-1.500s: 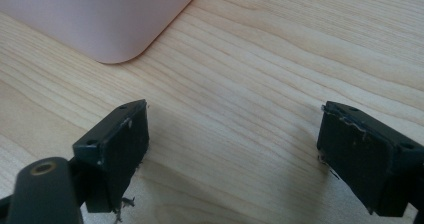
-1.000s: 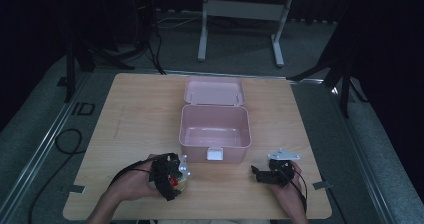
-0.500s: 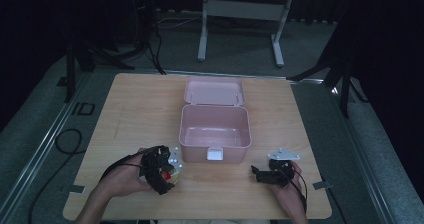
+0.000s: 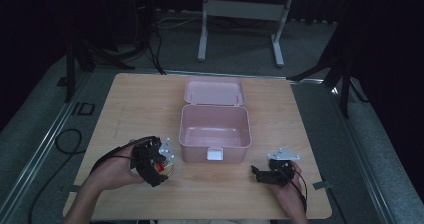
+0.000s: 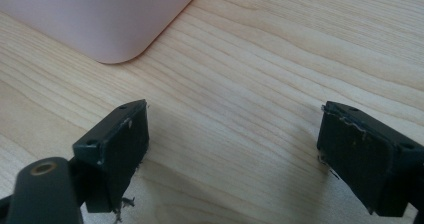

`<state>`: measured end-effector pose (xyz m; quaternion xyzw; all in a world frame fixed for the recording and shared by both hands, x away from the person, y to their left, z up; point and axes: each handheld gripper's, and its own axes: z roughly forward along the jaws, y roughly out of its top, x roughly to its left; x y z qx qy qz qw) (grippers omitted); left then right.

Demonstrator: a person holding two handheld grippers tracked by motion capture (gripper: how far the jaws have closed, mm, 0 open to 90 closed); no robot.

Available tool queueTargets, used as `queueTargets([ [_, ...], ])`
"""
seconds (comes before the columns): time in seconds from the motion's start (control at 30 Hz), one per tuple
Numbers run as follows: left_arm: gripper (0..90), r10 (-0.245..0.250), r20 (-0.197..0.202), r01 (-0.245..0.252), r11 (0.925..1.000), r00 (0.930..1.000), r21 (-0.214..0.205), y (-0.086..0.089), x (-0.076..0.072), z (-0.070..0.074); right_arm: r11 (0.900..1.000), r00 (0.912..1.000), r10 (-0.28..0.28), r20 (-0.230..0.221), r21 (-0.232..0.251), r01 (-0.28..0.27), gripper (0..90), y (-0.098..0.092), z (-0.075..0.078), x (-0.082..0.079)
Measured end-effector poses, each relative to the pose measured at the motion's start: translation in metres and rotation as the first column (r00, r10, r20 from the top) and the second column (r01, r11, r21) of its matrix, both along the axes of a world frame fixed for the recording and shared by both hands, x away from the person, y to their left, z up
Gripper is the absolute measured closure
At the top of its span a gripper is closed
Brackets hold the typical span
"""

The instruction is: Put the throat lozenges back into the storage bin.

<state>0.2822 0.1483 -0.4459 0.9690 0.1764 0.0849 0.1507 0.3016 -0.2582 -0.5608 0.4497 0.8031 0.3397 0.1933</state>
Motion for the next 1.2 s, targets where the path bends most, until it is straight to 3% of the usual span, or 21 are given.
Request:
queueTargets([
  [1.2,20.6,0.000,0.003,-0.001,0.9998,1.0000,0.021,0.009,0.016,0.034,1.0000,1.0000,-0.002,-0.001,0.002,0.002,12.9,0.000,0.000,0.000],
])
